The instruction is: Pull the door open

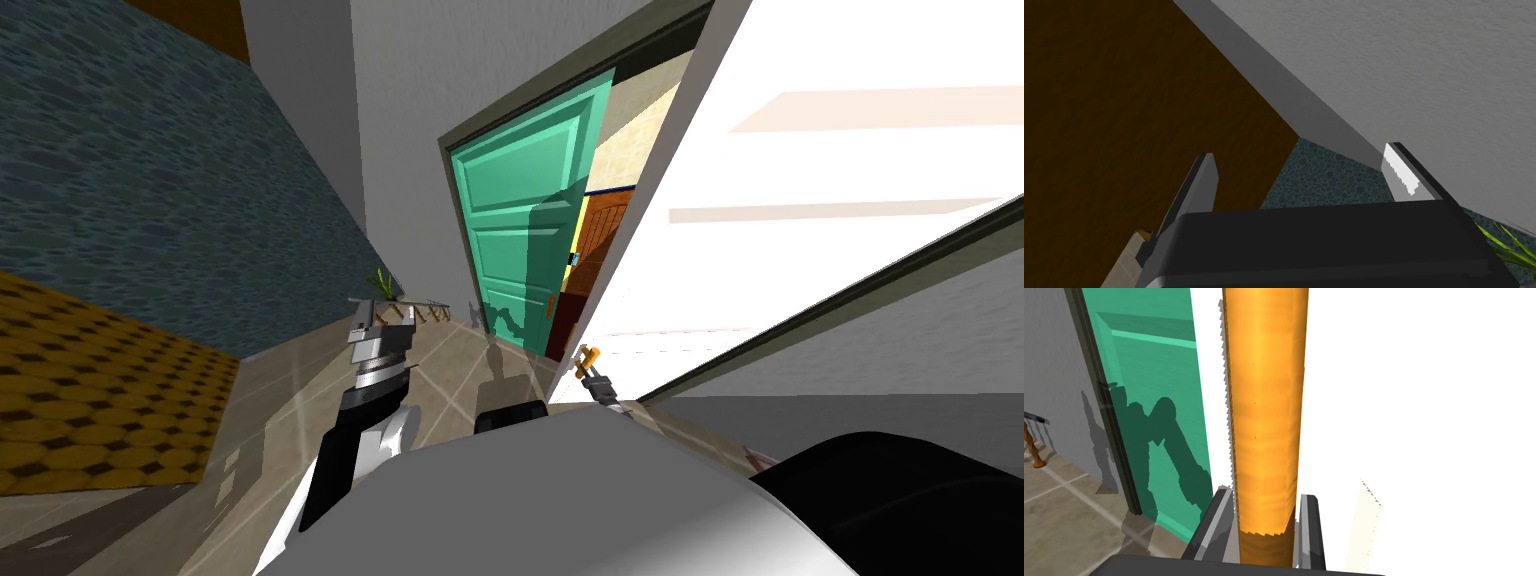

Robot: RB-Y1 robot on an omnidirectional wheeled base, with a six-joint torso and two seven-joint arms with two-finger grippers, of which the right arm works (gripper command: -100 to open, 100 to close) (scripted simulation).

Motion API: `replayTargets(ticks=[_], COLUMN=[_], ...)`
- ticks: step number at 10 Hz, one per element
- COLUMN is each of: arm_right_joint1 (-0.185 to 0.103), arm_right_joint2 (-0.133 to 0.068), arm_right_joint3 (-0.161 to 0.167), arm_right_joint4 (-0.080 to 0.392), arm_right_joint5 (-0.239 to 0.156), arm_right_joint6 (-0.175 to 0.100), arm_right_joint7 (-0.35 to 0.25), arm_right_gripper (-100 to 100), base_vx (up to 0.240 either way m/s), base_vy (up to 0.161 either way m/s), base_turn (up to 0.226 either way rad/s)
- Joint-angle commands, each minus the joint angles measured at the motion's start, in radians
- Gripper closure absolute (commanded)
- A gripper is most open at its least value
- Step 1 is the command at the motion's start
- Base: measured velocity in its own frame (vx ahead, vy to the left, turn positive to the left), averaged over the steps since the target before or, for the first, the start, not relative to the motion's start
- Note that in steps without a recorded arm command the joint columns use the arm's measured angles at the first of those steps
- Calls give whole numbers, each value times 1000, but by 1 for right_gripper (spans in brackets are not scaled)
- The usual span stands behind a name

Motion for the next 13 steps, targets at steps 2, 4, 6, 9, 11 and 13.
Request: replayTargets(ticks=[2,4,6,9,11,13], arm_right_joint1=[3,6,9,11,10,9], arm_right_joint2=[-15,-30,-44,-52,-60,-72], arm_right_joint3=[14,27,41,58,67,80], arm_right_joint4=[18,37,55,74,91,115], arm_right_joint5=[10,21,31,40,44,50], arm_right_joint6=[-30,-62,-91,-111,-134,-166], arm_right_joint7=[-21,-42,-63,-77,-89,-106], arm_right_gripper=[100,100,100,100,100,100], base_vx=[-210,-237,-246,-162,-245,-241], base_vy=[-32,-75,-37,-16,-51,-49], base_turn=[158,159,168,84,158,160])
